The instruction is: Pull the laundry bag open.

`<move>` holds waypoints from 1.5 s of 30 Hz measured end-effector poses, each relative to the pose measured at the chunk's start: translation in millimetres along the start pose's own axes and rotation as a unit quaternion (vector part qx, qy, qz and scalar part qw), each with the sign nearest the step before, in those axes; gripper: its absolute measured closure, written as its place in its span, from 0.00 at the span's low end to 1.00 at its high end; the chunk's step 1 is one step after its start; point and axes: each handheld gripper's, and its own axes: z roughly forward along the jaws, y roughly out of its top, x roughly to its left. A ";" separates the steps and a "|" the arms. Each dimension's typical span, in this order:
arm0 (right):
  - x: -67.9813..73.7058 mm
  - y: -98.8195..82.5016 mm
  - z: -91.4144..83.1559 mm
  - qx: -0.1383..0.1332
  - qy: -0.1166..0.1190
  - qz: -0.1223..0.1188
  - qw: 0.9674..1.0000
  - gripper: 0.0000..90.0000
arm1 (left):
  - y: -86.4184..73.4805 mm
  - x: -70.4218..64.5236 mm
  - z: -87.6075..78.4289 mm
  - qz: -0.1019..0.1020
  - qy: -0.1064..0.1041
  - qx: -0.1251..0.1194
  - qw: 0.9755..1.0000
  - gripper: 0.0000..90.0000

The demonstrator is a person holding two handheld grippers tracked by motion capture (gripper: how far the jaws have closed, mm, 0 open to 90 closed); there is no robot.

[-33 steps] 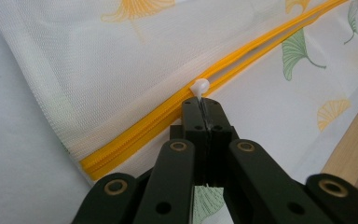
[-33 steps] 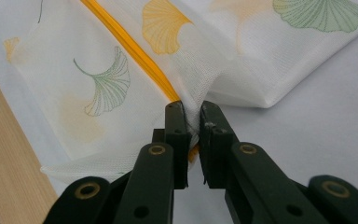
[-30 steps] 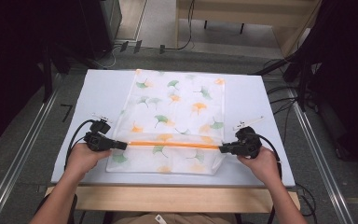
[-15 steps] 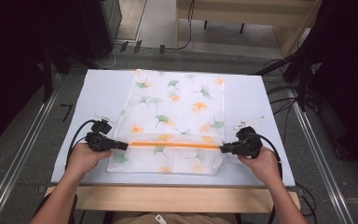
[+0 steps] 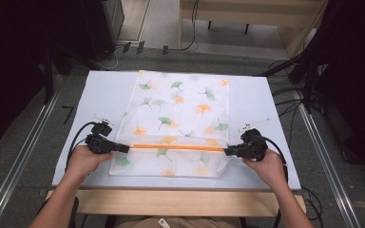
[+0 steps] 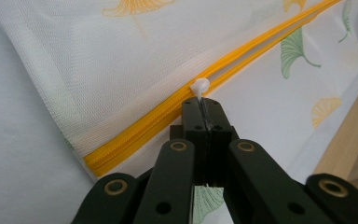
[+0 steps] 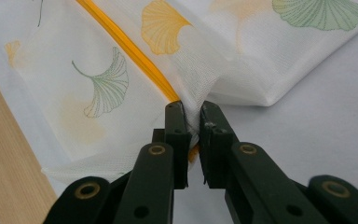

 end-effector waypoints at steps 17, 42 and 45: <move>3.3 1.5 -2.1 -0.007 -0.003 -0.010 1.000 0.95 | -6.4 8.2 -14.7 0.011 0.007 -0.007 1.000 1.00; -14.1 -7.4 -15.5 -0.016 -0.034 0.022 0.999 0.94 | -17.2 12.8 -22.0 -0.001 0.007 -0.006 1.000 1.00; -13.1 -11.9 -18.8 -0.015 -0.029 0.031 0.999 0.94 | -18.6 8.0 -23.5 -0.004 -0.001 -0.019 1.000 1.00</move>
